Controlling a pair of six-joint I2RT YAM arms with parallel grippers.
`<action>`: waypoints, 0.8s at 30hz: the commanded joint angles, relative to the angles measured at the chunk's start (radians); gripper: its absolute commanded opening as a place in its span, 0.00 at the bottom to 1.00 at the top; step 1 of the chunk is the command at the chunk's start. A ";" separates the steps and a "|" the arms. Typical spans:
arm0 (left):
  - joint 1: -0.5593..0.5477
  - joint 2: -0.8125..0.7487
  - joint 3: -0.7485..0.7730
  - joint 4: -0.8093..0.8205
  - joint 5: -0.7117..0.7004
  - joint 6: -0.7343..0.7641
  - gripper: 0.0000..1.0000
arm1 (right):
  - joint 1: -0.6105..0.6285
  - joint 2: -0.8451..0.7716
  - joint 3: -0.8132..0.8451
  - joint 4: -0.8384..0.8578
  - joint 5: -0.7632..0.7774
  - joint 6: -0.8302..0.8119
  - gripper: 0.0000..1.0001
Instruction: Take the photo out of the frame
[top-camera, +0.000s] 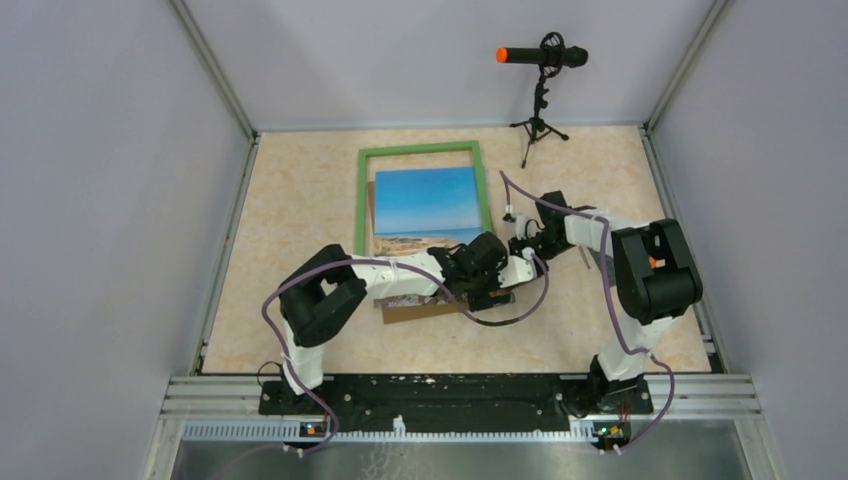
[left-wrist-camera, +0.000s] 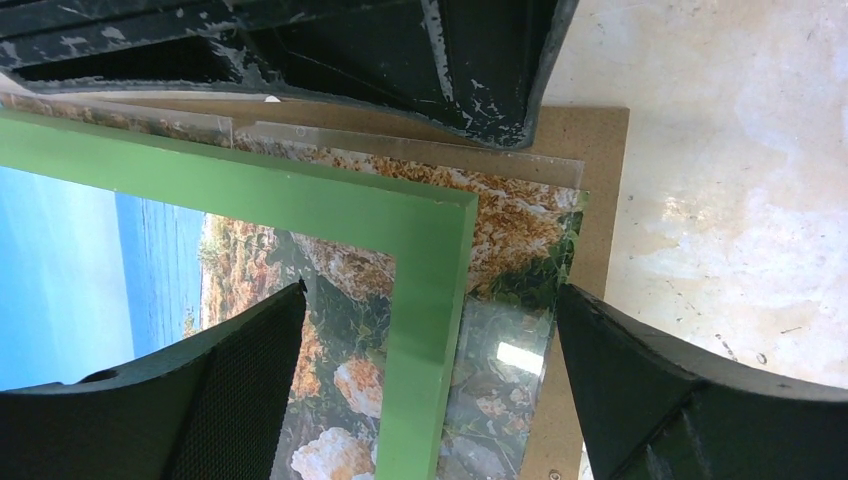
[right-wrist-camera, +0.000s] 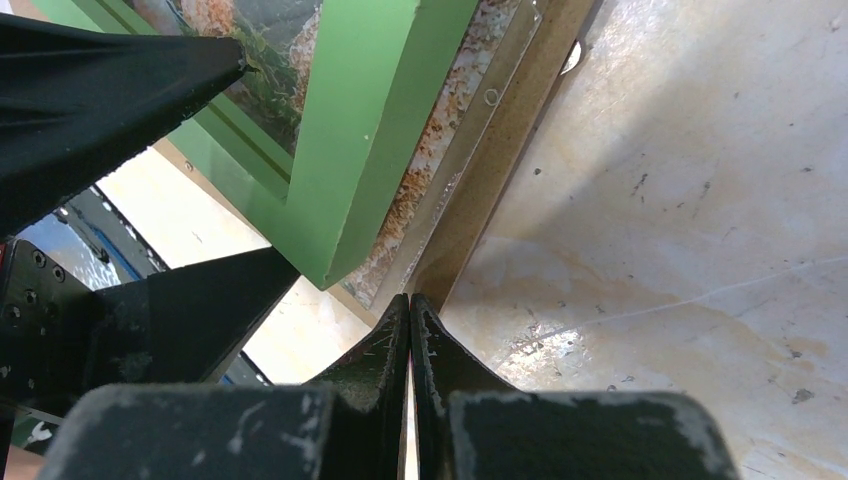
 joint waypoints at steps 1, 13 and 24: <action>0.025 0.037 0.020 0.002 -0.042 -0.029 0.97 | 0.014 0.048 -0.011 0.037 0.172 -0.041 0.00; 0.050 0.054 0.015 -0.005 -0.025 -0.029 0.93 | 0.015 0.056 -0.011 0.030 0.166 -0.042 0.00; 0.082 0.076 0.016 -0.009 -0.117 -0.024 0.93 | 0.014 0.059 -0.009 0.027 0.163 -0.042 0.00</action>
